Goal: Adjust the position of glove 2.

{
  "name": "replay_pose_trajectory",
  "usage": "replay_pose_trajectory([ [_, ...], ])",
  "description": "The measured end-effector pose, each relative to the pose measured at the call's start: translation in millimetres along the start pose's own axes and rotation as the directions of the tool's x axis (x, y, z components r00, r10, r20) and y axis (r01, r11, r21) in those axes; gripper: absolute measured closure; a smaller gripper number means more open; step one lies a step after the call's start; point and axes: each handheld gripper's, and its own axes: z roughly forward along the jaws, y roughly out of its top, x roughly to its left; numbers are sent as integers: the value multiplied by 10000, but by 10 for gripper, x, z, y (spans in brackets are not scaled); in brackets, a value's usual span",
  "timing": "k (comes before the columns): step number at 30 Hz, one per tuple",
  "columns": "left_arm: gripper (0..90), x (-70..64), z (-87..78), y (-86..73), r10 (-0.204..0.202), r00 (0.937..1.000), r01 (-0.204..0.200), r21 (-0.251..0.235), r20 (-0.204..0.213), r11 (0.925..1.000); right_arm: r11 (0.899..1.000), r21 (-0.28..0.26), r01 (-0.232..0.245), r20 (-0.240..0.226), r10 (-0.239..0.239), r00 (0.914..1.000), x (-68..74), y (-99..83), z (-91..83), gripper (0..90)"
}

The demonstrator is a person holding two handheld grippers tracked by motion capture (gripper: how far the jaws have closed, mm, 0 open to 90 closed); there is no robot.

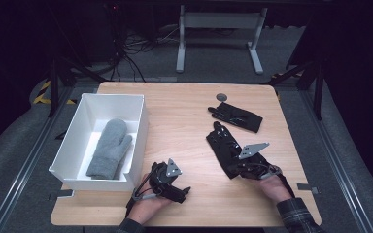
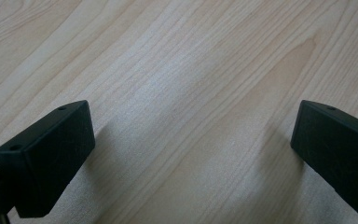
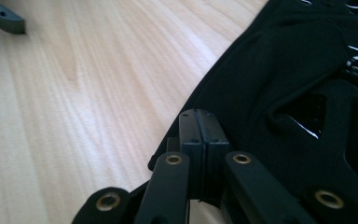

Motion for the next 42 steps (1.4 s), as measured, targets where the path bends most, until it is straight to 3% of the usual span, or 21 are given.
replay_pose_trajectory([
  [10, 0, 5, -3, 1, 49, 10000, -49, 37, 45, 10000, 9997, 92, 229, -686, -222, 9974, 194, 18, 34, 900],
  [21, 1, 6, -2, 0, 65, 10000, -65, 16, 40, 10000, 9962, 95, 871, -1489, -847, 9852, 425, 79, 118, 900],
  [25, 1, 6, -2, 0, 69, 10000, -69, 19, 48, 10000, 9944, 76, 1058, -1539, -1033, 9827, 473, 100, 120, 900],
  [29, 0, 7, -3, 0, 78, 10000, -78, 23, 40, 10000, 9954, -495, 816, -1084, -866, 9903, 335, 130, 12, 900],
  [33, 1, 6, -2, 0, 73, 10000, -73, 18, 48, 10000, 9959, -710, 552, -648, -598, 9961, 193, 162, -51, 900],
  [34, 1, 6, -2, -1, 65, 10000, -66, 18, 48, 10000, 9956, -840, 409, -350, -440, 9984, 79, 172, -84, 900],
  [38, 1, 5, -2, -1, 65, 10000, -65, 18, 50, 10000, 9963, -836, 188, -122, -199, 9997, -36, 155, -79, 900],
  [42, 1, 6, -2, -1, 68, 10000, -68, 15, 48, 10000, 9988, -468, 124, 148, -117, 9998, -103, 100, -32, 900],
])
